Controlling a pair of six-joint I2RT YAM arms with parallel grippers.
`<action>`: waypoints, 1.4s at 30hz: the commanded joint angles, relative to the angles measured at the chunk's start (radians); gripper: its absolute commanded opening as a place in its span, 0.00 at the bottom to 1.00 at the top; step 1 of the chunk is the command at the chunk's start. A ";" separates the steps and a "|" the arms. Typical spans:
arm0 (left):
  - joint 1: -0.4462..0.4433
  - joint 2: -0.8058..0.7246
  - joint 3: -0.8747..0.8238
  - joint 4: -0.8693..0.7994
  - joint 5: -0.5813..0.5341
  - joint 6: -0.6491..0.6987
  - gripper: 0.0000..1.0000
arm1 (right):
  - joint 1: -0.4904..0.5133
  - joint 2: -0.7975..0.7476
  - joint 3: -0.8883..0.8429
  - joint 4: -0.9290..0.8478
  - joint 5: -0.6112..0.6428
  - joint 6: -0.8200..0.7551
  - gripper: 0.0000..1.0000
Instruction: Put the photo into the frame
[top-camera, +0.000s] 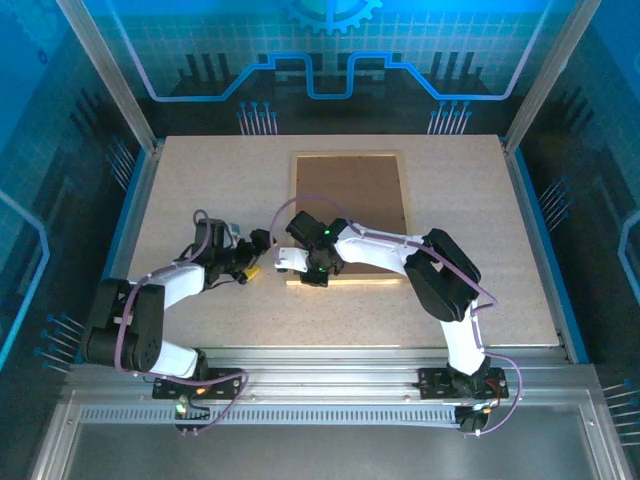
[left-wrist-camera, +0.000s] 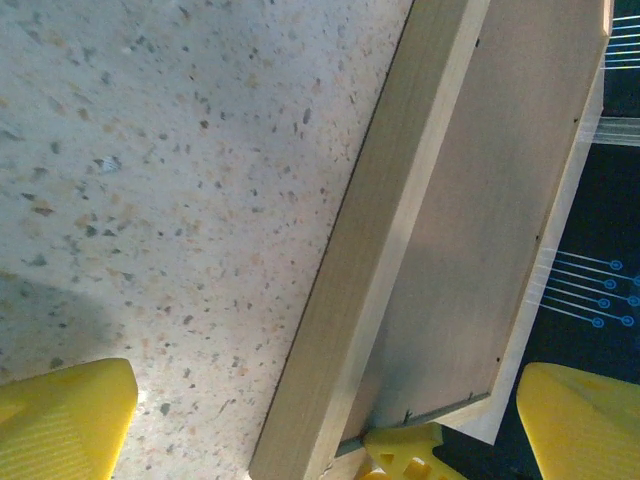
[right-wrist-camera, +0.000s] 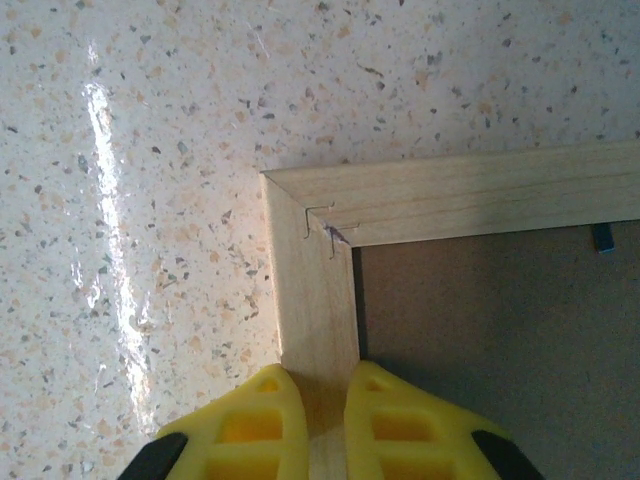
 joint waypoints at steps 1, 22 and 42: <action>-0.025 -0.014 -0.025 0.036 0.020 -0.042 0.99 | -0.024 -0.038 0.017 -0.070 -0.029 0.038 0.00; -0.100 0.019 -0.044 0.155 -0.028 -0.147 0.97 | -0.034 -0.103 -0.027 -0.042 -0.011 0.055 0.00; 0.040 0.008 0.063 0.023 -0.072 -0.035 0.99 | 0.020 -0.035 0.010 -0.013 0.026 0.065 0.47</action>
